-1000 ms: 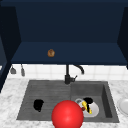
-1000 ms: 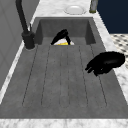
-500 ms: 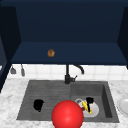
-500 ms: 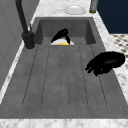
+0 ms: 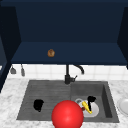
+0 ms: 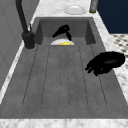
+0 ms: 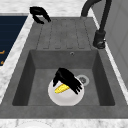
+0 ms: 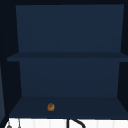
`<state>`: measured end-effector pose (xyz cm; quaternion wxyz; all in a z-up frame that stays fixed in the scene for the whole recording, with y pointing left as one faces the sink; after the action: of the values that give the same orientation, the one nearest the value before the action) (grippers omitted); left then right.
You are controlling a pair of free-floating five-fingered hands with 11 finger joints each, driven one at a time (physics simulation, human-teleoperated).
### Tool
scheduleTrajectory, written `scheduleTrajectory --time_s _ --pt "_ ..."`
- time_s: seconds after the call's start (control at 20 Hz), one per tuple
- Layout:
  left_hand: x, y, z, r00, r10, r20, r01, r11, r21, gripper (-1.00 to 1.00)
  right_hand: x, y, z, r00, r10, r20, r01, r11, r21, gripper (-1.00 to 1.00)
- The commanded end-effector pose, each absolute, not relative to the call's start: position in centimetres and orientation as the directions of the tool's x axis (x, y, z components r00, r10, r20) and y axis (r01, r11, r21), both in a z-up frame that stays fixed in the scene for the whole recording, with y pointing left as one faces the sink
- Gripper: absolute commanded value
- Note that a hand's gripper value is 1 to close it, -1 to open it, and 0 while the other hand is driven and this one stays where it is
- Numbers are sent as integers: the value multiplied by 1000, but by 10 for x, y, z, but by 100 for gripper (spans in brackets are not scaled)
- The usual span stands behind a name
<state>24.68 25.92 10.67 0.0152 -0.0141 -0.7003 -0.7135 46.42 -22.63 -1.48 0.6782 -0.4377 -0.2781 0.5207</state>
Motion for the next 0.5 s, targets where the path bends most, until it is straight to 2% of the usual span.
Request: scheduleTrajectory --time_s 0.0,0.45 --pt "247 259 107 -999 -2 41 41 -19 999 0 448 -225 -6 387 921 -51 -451 141 -881 -100" --pt "247 259 107 -999 -2 41 41 -19 999 0 442 -222 -5 530 840 -119 -457 164 -874 -100"
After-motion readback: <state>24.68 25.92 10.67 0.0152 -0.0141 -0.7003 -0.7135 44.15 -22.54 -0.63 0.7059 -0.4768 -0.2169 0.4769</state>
